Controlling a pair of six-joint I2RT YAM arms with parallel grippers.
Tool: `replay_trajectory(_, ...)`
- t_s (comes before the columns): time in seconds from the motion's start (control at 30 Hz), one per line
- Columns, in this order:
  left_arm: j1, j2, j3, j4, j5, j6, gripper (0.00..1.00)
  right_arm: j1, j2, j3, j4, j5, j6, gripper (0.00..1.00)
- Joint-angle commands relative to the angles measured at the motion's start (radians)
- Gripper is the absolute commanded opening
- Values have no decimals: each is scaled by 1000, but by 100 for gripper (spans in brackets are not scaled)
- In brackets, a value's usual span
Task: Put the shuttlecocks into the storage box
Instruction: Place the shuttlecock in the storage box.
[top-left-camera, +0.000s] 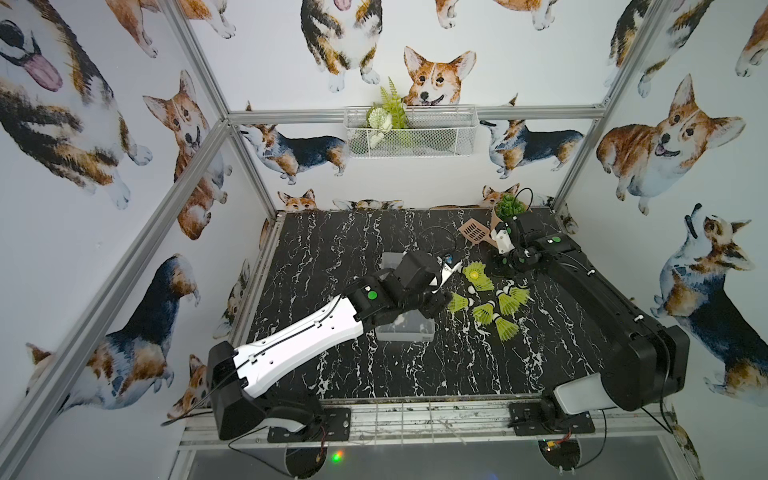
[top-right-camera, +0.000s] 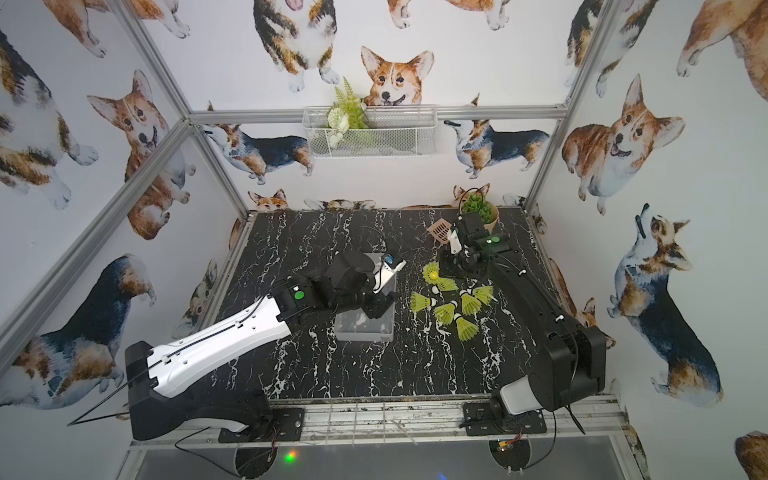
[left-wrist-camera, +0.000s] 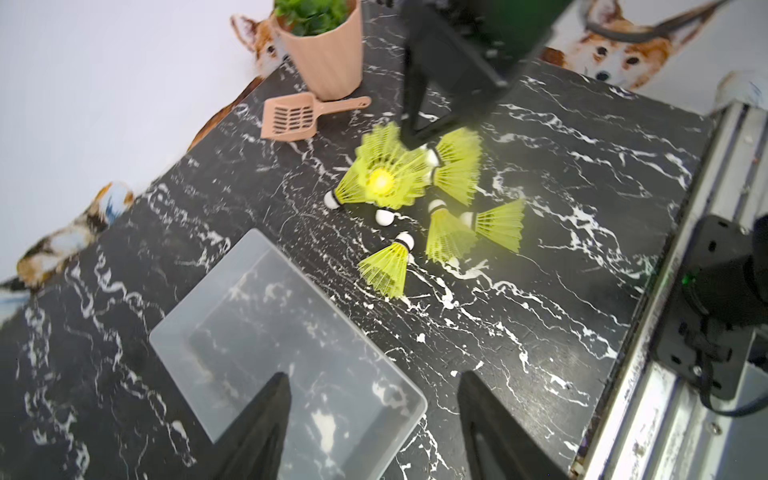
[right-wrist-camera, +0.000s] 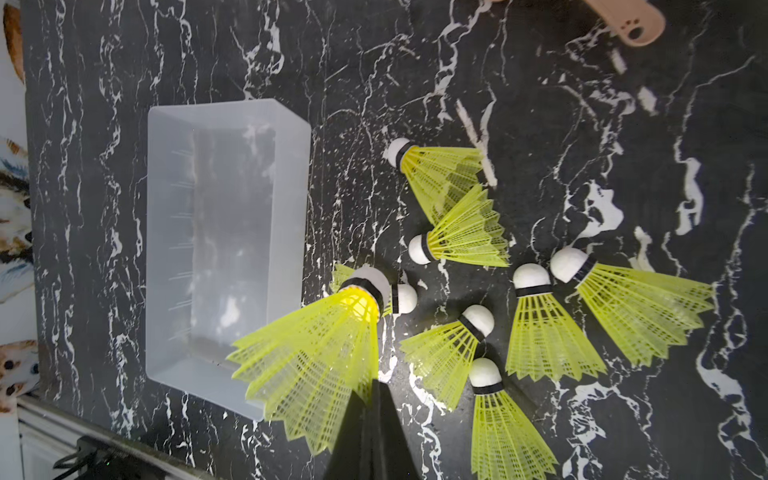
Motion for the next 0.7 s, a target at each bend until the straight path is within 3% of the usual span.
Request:
replay_trajectory(0.0,-24,28,35,34,17,141,71,26,48,60,-80,-64,-13,0)
replay_trajectory(0.37,-28,70,11,60,140,441,69,89,155,165,-136,-186,-15,0)
replay_trajectory(0.67,6,124,18,75,110,533,66,95,148,172,-162,-210,-17,0)
